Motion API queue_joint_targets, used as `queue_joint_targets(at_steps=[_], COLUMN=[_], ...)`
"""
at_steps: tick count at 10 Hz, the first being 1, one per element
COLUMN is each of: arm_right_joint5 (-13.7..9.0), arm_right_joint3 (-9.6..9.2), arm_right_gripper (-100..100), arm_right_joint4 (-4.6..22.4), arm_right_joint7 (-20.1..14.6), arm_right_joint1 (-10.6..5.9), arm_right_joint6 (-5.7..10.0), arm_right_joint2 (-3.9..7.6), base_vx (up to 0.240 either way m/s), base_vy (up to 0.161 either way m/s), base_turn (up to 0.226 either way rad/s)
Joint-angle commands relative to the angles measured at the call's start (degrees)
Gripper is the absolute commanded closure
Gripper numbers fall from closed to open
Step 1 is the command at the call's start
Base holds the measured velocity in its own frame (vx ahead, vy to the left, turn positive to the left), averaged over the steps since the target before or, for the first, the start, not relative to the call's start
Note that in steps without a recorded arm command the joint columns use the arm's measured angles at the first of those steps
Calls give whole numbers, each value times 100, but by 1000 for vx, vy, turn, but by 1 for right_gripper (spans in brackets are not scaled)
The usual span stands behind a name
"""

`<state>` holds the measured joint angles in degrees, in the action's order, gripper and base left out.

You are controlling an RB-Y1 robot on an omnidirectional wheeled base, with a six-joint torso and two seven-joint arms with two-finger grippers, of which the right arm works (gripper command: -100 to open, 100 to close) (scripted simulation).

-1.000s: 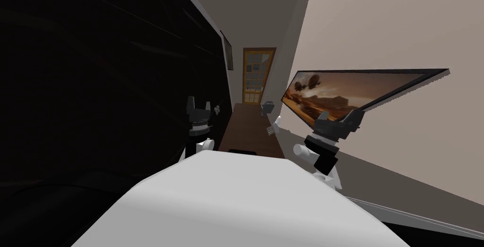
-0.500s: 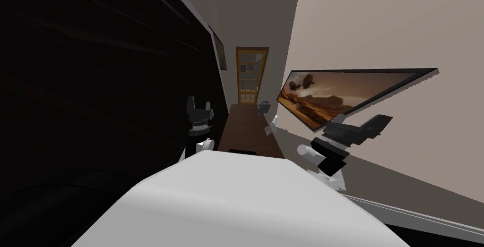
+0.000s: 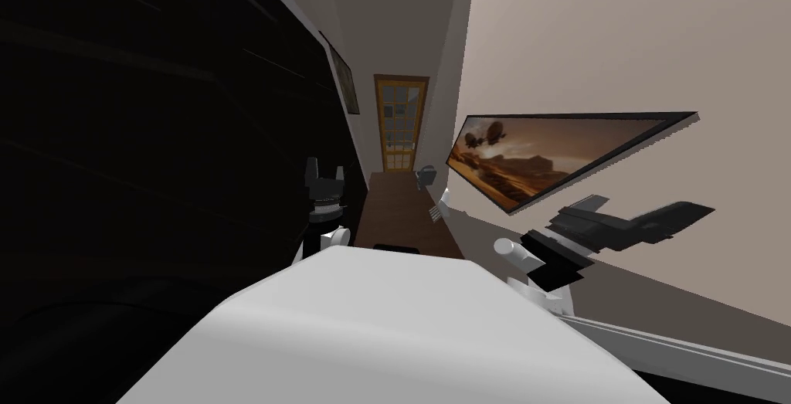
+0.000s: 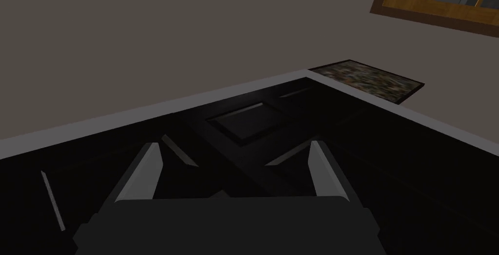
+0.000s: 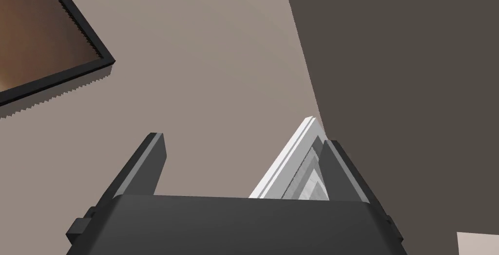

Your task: Push the door open

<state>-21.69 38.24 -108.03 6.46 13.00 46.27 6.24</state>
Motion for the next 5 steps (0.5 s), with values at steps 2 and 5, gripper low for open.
queue_joint_targets(at_steps=[2, 5], arm_right_joint5=[-201, -405], arm_right_joint3=[326, 656], arm_right_gripper=[-100, -100], arm_right_joint4=[268, 534], arm_right_joint7=[169, 310], arm_right_joint1=[-173, -331], arm_right_joint6=[222, 432], arm_right_joint2=[9, 23], base_vx=[155, 151], base_vy=[50, 49], base_turn=[-174, -185])
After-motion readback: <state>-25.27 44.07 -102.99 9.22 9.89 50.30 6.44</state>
